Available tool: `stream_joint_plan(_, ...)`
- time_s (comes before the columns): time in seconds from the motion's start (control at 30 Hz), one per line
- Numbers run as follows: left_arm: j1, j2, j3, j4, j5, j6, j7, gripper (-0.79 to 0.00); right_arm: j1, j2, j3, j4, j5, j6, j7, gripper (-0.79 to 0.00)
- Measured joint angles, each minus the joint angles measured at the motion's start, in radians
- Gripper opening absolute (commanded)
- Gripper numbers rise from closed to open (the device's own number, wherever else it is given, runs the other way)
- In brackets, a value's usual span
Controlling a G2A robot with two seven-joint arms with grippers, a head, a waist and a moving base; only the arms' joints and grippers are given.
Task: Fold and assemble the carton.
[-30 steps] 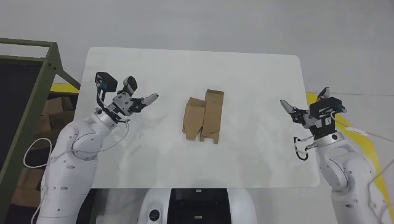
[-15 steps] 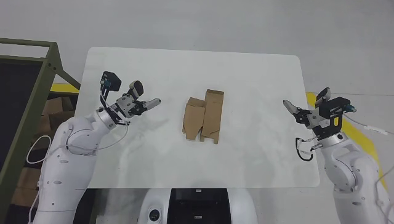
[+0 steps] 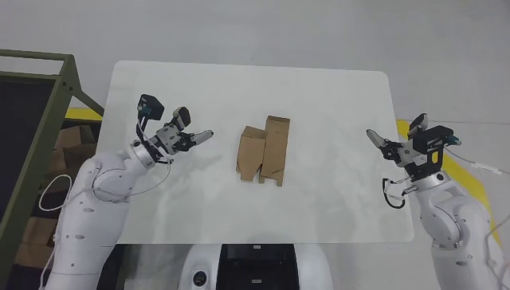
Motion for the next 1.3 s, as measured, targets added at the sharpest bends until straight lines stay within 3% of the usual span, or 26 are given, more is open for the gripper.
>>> stream_joint_plan(0.47,-0.008,0.018,-0.005,0.037,-0.145,-0.033,-0.087,0.000,0.000,0.000,0.000,0.000,0.000,0.000,0.000,0.000)
stream_joint_plan(1.3,-0.001,0.020,0.001,0.018,-0.132,-0.020,-0.053,0.000,0.000,0.000,0.000,0.000,0.000,0.000,0.000,0.000)
